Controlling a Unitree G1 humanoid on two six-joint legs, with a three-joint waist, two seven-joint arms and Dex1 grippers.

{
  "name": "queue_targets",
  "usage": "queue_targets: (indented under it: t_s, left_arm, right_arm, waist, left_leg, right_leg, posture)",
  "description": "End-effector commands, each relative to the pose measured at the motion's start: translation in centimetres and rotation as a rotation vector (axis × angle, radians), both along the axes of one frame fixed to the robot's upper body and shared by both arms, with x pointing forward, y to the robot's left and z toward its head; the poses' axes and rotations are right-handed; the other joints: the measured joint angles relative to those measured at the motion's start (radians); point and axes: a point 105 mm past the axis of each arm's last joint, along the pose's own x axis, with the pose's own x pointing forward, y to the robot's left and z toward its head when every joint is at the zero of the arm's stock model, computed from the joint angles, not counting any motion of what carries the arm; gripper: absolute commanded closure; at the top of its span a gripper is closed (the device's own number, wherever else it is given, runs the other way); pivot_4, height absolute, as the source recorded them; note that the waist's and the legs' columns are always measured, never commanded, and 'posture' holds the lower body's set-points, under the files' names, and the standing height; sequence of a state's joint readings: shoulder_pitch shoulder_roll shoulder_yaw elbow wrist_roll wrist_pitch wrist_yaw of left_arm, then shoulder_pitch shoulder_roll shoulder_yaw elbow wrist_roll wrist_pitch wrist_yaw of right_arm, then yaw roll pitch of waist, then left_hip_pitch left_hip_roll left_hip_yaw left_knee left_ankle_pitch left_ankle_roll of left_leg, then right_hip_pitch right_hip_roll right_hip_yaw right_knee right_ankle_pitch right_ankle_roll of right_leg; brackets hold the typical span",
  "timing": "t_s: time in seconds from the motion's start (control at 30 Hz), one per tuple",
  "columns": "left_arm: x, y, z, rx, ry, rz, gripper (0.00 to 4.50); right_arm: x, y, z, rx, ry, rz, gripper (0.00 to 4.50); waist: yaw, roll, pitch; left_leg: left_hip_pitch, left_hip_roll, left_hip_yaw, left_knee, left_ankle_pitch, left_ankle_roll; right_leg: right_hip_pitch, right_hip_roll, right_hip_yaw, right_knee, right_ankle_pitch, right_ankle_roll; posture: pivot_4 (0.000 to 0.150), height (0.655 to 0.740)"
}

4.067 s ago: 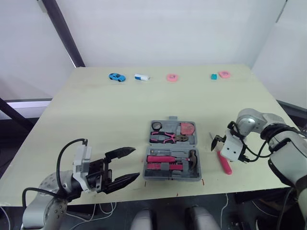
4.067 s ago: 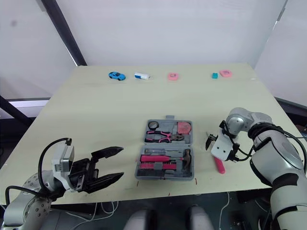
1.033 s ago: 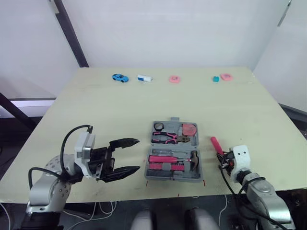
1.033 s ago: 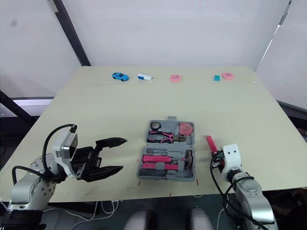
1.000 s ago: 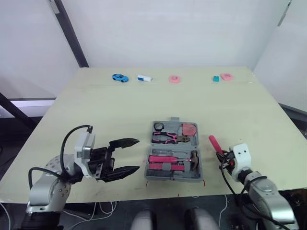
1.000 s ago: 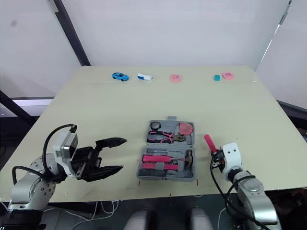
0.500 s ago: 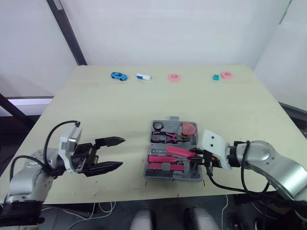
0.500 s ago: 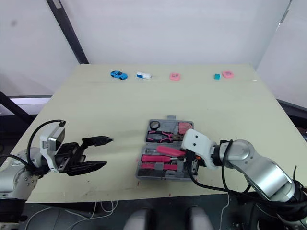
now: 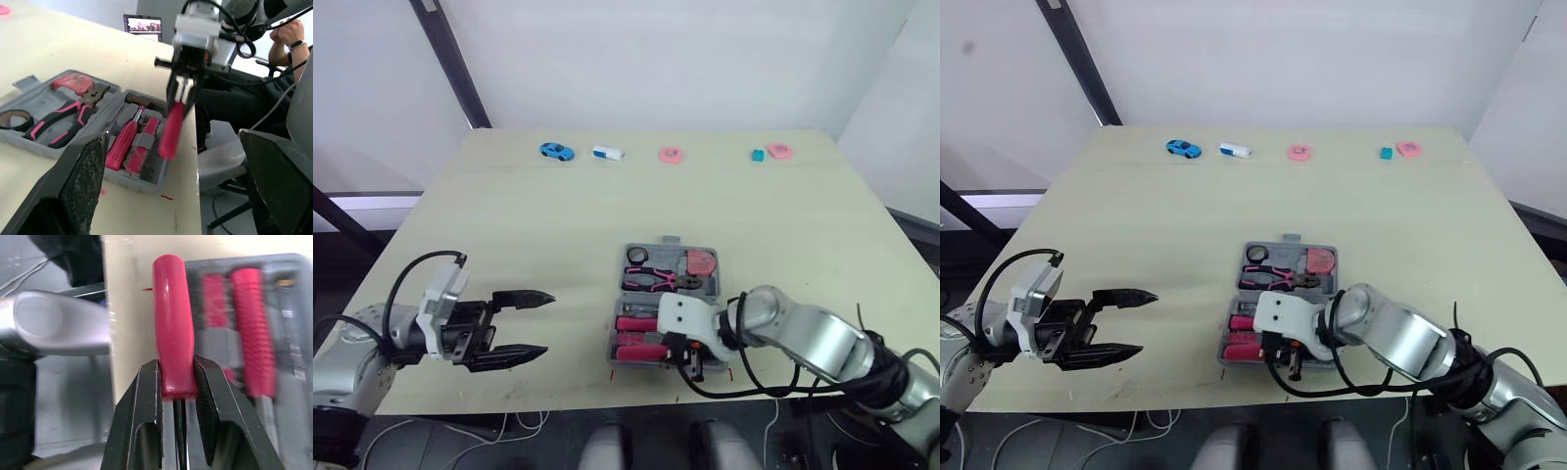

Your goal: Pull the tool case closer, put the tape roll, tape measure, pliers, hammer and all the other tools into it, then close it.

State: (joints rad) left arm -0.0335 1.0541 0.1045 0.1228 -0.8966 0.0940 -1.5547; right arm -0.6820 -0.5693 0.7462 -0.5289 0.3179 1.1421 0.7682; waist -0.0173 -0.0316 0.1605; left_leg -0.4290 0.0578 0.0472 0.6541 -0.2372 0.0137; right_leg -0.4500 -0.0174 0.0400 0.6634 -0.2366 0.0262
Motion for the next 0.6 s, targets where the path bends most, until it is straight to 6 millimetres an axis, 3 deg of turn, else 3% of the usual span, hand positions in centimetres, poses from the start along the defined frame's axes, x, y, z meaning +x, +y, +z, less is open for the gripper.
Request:
queue_targets:
  t_s: [0.03,0.5,0.6]
  left_arm:
    - [-0.8,-0.3,0.6,0.007,-0.019,-0.082,0.00]
    - [-0.7,-0.5,0.4,0.051,-0.035,-0.104,0.00]
    - [-0.7,-0.6,0.3,0.054,-0.040,-0.103,0.00]
  right_arm:
    - [0.5,0.7,0.1,0.006,-0.033,-0.008,4.14]
    - [1.4,0.9,-1.6,-0.031,-0.009,-0.031,4.14]
    - [1.7,1.7,-2.2,-0.033,-0.010,-0.031,4.14]
  waist:
    - [0.000,0.000,0.000]
    - [0.000,0.000,0.000]
    - [-0.001,0.000,0.000]
  left_leg:
    - [0.000,0.000,0.000,0.000,0.000,0.000]
    - [0.000,0.000,0.000,0.001,0.000,0.000]
    - [0.000,0.000,0.000,0.001,0.000,0.000]
  right_leg:
    - [0.000,0.000,0.000,0.000,0.000,0.000]
    - [0.000,0.000,0.000,0.001,0.002,0.003]
    - [0.000,0.000,0.000,0.001,0.002,0.003]
  posture:
    - [0.150,0.7400]
    - [0.150,0.7400]
    - [0.150,0.7400]
